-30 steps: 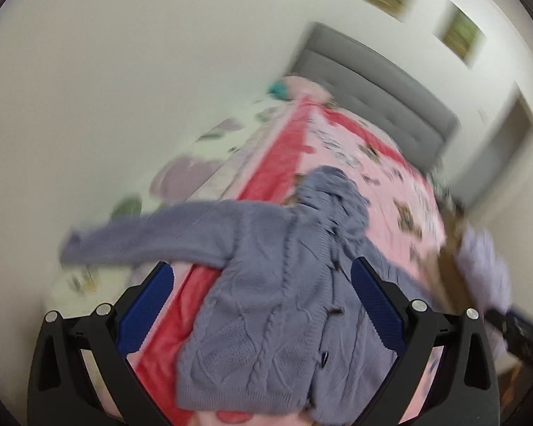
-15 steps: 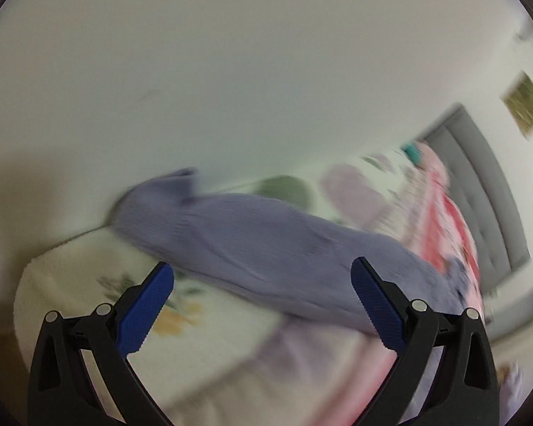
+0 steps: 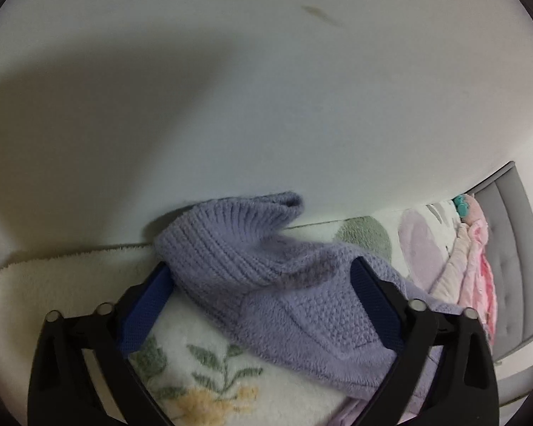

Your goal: Fold large clothes

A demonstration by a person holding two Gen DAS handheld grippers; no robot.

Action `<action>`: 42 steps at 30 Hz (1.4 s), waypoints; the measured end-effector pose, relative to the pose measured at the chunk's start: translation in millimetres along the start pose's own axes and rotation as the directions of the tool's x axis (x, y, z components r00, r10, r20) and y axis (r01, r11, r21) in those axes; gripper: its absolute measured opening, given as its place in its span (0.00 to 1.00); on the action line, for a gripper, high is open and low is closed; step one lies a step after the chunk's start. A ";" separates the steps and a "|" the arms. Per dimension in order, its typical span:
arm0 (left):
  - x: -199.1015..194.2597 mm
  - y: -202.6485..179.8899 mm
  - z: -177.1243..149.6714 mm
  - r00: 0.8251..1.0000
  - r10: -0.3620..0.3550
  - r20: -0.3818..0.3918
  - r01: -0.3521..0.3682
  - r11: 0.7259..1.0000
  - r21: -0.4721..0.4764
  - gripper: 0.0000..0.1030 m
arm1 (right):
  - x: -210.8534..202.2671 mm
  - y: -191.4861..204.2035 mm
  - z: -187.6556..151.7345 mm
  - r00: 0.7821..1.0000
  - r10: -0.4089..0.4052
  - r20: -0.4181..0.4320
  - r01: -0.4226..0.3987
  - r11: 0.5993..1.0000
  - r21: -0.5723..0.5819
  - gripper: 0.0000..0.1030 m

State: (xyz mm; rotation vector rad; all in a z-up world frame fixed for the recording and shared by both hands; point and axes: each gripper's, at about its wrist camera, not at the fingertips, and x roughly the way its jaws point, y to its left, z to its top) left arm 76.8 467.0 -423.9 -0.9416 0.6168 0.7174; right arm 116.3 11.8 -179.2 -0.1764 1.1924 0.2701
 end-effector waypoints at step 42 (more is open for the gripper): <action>-142.9 -426.8 -583.0 0.939 -0.270 -0.213 0.192 -0.105 0.976 0.67 | -9.0 -360.9 -194.1 0.968 -0.249 -0.043 0.205 0.675 0.709 0.92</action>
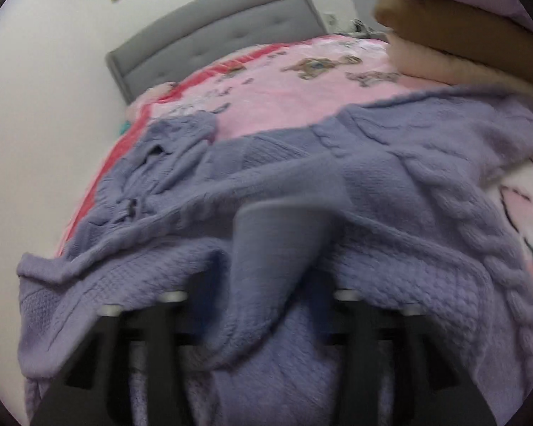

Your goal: Fold large clothes

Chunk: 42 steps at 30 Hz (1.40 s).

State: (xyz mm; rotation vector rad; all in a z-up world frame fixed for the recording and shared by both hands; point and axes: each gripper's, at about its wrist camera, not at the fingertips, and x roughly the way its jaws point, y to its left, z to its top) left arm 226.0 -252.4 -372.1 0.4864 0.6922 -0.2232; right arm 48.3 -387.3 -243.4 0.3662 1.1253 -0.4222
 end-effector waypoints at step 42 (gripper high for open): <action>-64.4 299.5 -211.2 0.973 -0.146 -0.181 0.016 0.818 -0.575 0.28 | 87.2 603.3 50.6 0.808 0.239 -0.538 -0.533 -0.093 -0.841 0.17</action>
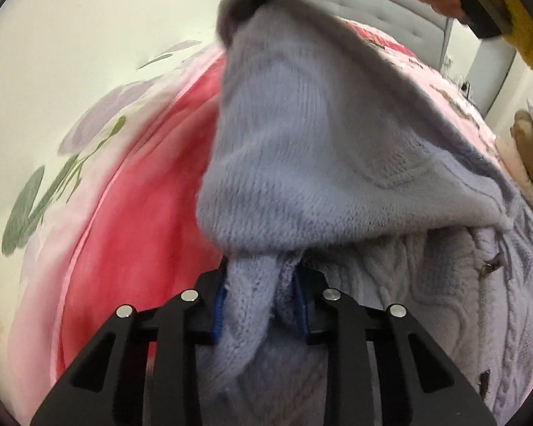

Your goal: Fold large clothes

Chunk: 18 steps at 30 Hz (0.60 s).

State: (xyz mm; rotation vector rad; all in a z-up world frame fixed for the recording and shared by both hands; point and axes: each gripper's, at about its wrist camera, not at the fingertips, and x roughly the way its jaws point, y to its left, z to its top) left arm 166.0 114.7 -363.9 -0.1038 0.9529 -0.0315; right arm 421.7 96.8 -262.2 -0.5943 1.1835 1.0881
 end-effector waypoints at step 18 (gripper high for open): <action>-9.1 3.8 55.4 0.995 0.053 0.084 -0.070 0.974 0.213 0.74 | 29.7 -67.6 -28.4 0.993 0.117 0.015 -0.116 0.945 0.305 0.75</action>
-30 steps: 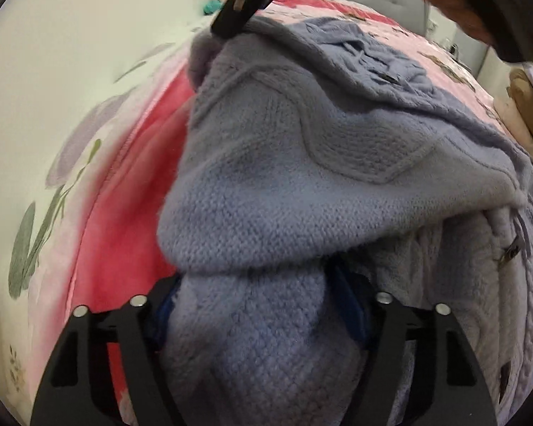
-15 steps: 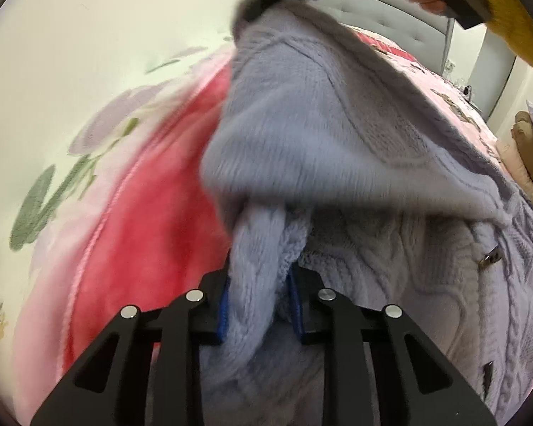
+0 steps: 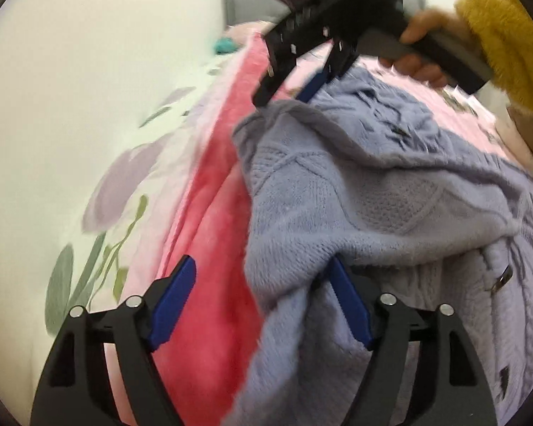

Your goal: Fold large clothes

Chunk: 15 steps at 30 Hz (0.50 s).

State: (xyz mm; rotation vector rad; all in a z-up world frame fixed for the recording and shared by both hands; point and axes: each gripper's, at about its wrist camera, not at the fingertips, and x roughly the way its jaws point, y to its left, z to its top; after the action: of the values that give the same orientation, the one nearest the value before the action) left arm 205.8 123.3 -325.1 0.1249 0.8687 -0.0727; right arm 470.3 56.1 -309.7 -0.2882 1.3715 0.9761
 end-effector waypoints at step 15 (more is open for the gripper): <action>-16.4 1.1 -21.4 0.991 0.049 0.125 -0.043 0.998 -0.051 0.22 | -14.2 15.1 -25.1 0.991 -0.100 0.092 0.106 0.992 -0.064 0.08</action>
State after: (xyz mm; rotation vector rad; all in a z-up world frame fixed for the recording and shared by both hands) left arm 179.2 127.6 -326.2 0.0945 0.7407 -0.0163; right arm 443.7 42.0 -297.3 -0.3597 1.2326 0.9401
